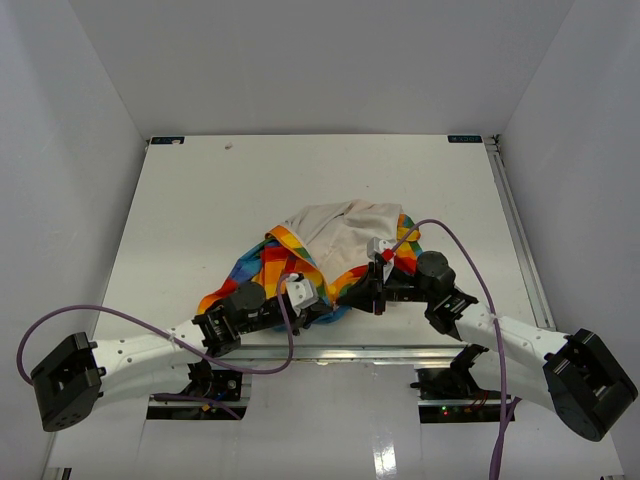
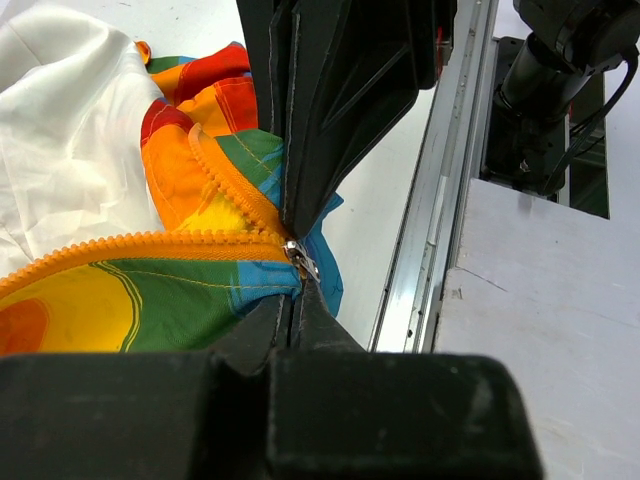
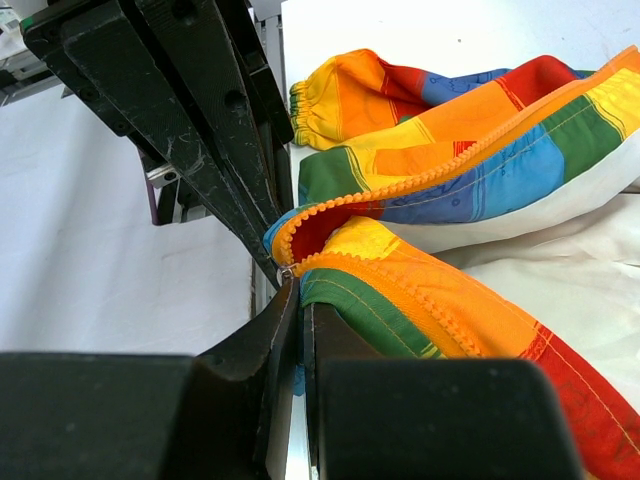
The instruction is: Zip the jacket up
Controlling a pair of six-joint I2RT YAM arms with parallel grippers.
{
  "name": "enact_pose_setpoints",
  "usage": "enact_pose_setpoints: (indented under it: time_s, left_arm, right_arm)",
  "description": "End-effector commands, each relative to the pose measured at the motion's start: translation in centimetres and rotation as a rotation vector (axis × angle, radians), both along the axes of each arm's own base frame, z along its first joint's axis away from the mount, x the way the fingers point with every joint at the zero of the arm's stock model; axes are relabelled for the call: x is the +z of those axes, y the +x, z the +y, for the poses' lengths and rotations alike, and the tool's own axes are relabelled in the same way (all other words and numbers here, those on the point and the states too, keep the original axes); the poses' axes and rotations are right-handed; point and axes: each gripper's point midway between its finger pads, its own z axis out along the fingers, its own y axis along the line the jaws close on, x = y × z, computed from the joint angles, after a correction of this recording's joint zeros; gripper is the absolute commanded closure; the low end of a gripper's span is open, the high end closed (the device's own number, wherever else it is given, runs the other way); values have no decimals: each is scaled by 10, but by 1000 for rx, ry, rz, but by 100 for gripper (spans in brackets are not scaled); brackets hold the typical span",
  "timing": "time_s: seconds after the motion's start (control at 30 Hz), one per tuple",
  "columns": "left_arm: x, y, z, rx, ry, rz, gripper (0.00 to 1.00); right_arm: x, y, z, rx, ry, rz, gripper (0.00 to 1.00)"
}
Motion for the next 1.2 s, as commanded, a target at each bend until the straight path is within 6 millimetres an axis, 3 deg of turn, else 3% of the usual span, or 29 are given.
enact_pose_setpoints:
  time_s: [0.0,0.4,0.67,0.83,0.97,1.1,1.17]
  left_arm:
    - [-7,-10,-4,-70,27,-8,100]
    - [-31,-17,-12,-140,123,45,100]
    - [-40,-25,-14,-189,151,74,100]
    - [-34,-12,-12,-111,133,58,100]
    - [-14,-1,-6,-19,62,42,100]
    - [-3,2,-2,-4,20,39,100]
    - [-10,5,-2,0,36,91,100]
  right_arm:
    - [21,2,4,5,53,-54,92]
    - [52,14,6,-47,95,-99,92]
    - [58,22,9,-65,95,-93,92]
    - [55,21,10,-57,79,-84,92]
    - [35,21,8,-72,39,-41,92]
    - [19,27,7,-107,-4,-3,88]
    - [14,30,5,-134,-21,14,67]
